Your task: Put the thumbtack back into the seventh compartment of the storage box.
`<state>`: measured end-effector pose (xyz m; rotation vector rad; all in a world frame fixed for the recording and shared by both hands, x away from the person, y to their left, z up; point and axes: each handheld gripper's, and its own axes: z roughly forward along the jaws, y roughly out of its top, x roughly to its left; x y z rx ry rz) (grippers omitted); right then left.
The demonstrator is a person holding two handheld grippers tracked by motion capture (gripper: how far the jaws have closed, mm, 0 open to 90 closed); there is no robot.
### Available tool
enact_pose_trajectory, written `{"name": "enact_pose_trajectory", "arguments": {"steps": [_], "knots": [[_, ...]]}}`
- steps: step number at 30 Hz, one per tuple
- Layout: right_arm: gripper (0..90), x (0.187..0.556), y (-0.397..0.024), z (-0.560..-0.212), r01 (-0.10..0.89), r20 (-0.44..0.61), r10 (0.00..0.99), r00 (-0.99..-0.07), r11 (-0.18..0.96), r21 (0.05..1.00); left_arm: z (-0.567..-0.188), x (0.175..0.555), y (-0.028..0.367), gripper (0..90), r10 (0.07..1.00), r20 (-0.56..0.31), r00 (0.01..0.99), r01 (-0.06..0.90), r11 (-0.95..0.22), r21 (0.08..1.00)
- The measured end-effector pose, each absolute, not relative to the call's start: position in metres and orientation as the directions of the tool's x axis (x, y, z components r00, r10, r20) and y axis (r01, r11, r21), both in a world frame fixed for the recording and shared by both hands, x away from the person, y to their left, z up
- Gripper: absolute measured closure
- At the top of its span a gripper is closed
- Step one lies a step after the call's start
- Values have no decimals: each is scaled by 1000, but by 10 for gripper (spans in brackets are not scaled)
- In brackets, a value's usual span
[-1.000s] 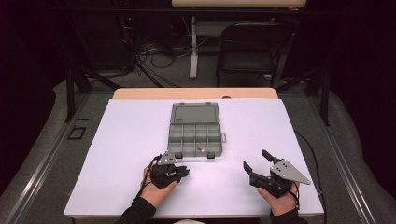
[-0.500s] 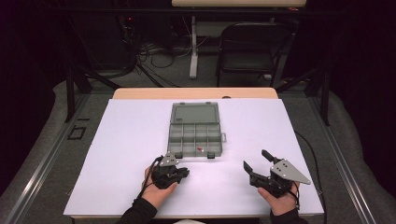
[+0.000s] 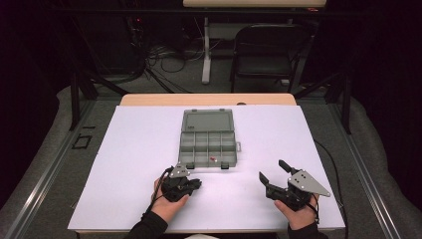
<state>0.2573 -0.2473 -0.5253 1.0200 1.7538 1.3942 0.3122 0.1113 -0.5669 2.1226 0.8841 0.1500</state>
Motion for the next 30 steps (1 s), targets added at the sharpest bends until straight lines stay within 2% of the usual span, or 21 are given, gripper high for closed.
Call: {"name": "enact_pose_trajectory", "arguments": {"steps": [22,30], "knots": [[212,257,-248,-525,165,-27,882,-470,118,979,-566,313,112,839,637,-189,747,543,-422,726],[212,257,-248,-525,166,-26,882,-470,117,979,-552,316,115,840,639,-193,745,535,-398,745]]}}
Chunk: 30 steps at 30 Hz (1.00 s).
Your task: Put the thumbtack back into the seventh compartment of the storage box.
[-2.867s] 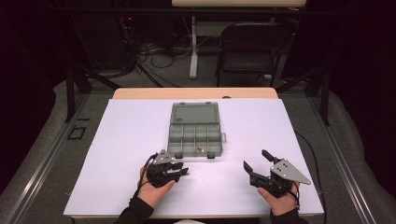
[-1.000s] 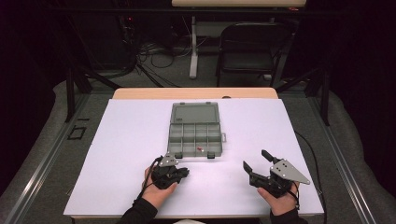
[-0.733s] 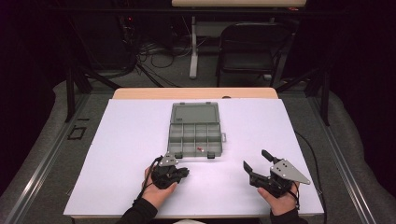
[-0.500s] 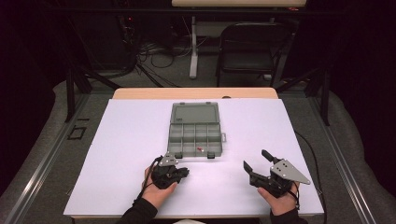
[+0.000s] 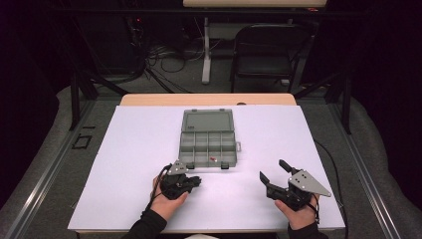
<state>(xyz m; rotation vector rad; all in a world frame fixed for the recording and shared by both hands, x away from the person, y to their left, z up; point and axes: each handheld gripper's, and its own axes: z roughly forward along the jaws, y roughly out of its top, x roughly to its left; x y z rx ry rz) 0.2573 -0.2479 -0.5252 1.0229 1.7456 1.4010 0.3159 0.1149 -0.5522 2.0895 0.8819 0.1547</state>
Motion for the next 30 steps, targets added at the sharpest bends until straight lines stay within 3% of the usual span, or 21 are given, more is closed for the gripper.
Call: {"name": "enact_pose_trajectory", "arguments": {"steps": [22,30], "knots": [[212,260,-249,-527,176,-18,882,-470,114,978,-503,352,100,840,644,-192,740,510,-353,784],[212,260,-249,-527,180,-17,882,-472,115,977,-509,372,81,840,649,-202,734,530,-361,767]]}}
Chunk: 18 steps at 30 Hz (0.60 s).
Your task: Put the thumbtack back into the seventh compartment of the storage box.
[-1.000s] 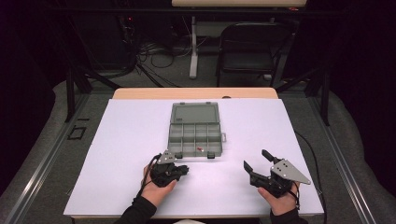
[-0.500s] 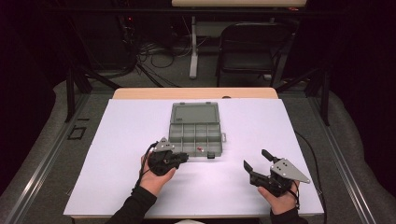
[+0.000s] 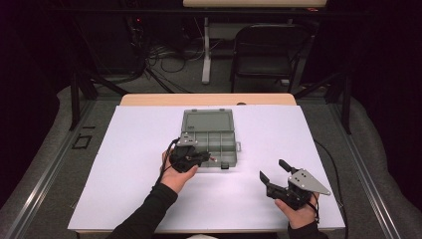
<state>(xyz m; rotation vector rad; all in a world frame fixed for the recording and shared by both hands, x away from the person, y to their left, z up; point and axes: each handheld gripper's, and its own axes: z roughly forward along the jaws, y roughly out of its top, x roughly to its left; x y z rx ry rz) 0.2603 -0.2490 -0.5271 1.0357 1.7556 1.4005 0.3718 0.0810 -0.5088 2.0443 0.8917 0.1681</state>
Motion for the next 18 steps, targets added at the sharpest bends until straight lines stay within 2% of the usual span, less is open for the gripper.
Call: {"name": "enact_pose_trajectory", "arguments": {"steps": [18], "knots": [[212,260,-249,-527,176,-18,881,-472,115,978,-527,390,65,836,676,-189,712,552,-372,747]]}}
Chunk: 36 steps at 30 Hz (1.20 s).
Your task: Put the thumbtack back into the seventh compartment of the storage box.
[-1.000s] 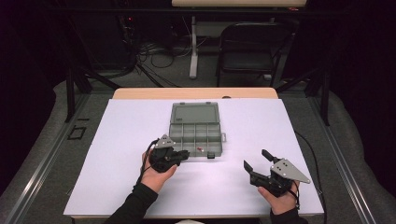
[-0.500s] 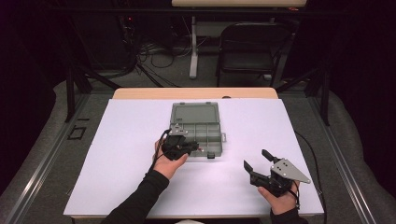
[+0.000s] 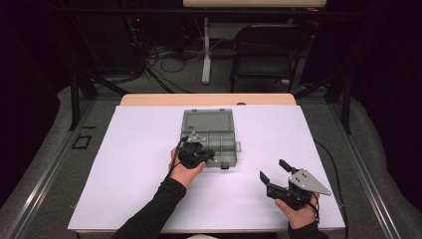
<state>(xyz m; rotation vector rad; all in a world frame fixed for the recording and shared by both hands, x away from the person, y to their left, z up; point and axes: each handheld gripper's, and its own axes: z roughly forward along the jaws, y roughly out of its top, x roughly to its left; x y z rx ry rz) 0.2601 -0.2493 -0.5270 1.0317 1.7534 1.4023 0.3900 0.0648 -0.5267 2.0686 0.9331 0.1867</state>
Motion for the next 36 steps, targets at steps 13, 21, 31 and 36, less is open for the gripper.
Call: {"name": "enact_pose_trajectory", "arguments": {"steps": [13,21,31,36], "knots": [[212,260,-249,-527,177,-15,882,-470,111,978,-514,380,76,578,679,-186,710,525,-335,783],[212,260,-249,-527,178,-14,883,-468,110,978,-501,364,97,466,671,-177,720,479,-296,826],[212,260,-249,-527,178,-16,884,-467,112,978,-492,343,134,386,690,-139,710,424,-261,867],[212,260,-249,-527,183,-17,885,-466,115,976,-493,333,160,349,711,-135,690,409,-229,883]]}}
